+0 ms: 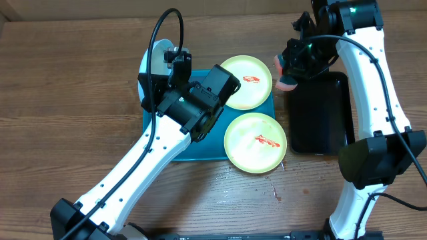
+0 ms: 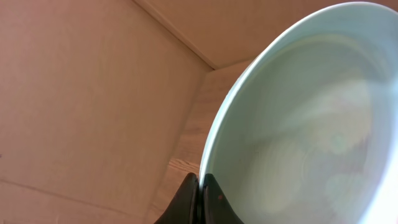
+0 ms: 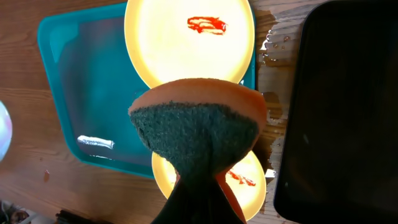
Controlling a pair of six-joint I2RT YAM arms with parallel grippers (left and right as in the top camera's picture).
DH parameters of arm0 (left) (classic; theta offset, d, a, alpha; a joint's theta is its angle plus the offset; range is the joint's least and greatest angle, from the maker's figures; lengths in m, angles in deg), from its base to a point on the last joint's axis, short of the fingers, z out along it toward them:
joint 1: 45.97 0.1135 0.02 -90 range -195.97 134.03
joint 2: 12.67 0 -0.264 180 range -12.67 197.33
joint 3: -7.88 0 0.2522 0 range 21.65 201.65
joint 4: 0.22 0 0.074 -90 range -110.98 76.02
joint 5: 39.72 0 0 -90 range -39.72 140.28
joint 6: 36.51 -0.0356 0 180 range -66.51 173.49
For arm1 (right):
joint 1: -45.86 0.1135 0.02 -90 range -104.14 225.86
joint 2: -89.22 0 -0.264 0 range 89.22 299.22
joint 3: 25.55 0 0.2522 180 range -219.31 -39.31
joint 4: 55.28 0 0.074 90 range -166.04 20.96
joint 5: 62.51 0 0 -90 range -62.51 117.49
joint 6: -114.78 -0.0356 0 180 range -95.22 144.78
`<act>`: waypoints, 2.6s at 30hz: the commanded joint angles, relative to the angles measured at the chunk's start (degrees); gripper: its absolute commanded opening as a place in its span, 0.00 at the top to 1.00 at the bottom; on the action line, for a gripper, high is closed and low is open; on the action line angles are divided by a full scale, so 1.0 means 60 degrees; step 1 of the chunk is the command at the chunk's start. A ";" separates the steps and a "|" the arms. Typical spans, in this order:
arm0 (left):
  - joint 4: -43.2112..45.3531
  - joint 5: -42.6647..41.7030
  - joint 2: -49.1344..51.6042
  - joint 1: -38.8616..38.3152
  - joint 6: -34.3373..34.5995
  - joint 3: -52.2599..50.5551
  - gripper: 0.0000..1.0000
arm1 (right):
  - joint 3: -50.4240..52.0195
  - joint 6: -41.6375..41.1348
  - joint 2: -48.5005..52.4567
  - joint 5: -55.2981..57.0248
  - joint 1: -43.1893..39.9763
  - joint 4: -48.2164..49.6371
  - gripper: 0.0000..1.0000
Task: Clean dirty plates on tray and stack at the side
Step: 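Lift the white plate with the left gripper and set it left of tray, then move the left gripper to the lower yellow plate's rim and grip it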
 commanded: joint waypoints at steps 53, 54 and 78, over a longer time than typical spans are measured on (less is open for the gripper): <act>0.1475 -1.2069 0.3712 1.1409 -0.2368 0.0084 0.96 | -0.0073 0.0113 -0.0382 -0.0066 0.0029 -0.0204 0.96; 0.1453 -1.2010 0.3723 1.1409 -0.2371 0.0084 0.94 | -0.0073 0.0117 -0.0382 -0.0066 0.0029 -0.0204 0.96; -0.0641 -1.7788 0.3701 0.8470 -0.4790 0.2193 0.54 | -0.0073 0.0109 -0.0382 -0.0066 0.0029 -0.0204 0.96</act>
